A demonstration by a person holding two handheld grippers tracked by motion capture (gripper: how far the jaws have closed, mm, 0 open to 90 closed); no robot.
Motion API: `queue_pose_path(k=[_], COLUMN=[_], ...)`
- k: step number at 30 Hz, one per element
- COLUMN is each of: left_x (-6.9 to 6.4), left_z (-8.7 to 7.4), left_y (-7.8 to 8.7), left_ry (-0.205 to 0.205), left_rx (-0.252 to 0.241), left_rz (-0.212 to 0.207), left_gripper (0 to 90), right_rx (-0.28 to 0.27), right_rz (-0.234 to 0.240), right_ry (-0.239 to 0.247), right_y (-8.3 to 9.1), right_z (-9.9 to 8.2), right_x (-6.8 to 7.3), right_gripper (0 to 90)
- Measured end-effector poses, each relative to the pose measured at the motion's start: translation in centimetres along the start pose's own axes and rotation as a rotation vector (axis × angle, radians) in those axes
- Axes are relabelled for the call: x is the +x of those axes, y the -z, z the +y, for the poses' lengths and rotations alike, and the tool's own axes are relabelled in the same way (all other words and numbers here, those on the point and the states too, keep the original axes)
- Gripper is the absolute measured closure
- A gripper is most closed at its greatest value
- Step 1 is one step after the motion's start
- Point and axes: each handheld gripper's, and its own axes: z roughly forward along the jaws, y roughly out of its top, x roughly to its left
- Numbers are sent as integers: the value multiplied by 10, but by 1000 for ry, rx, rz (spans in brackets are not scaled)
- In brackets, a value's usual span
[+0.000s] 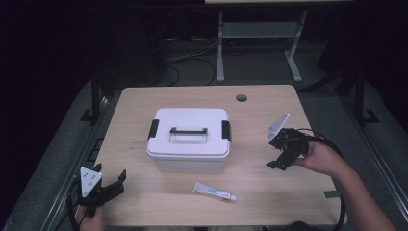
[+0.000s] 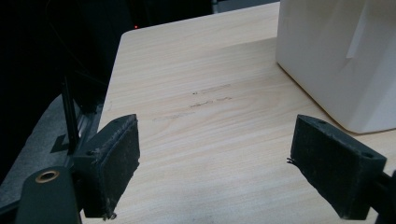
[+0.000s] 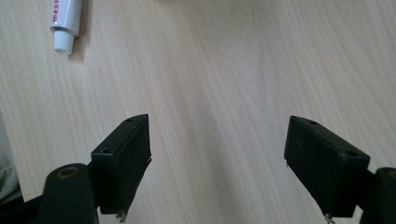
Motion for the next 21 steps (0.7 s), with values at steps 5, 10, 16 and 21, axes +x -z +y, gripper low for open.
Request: queue_pose_path(k=[5, 10, 16, 21], left_x=[0, -1, -1, 0], left_z=[0, 0, 0, 0], left_y=[0, -1, 0, 0], left_ry=[0, -3, -4, 1], left_rx=[0, 1, 2, 1], left_rz=[-1, -5, -3, -1], left_gripper=[150, 150, 150, 150], right_rx=[10, 19, 22, 16], right_rz=[12, 17, 15, 13], right_ry=[12, 31, 57, 75], right_y=[3, 5, 12, 18], right_z=[10, 21, 37, 49], right_x=[-3, -5, -5, -6], right_gripper=[224, 227, 227, 227])
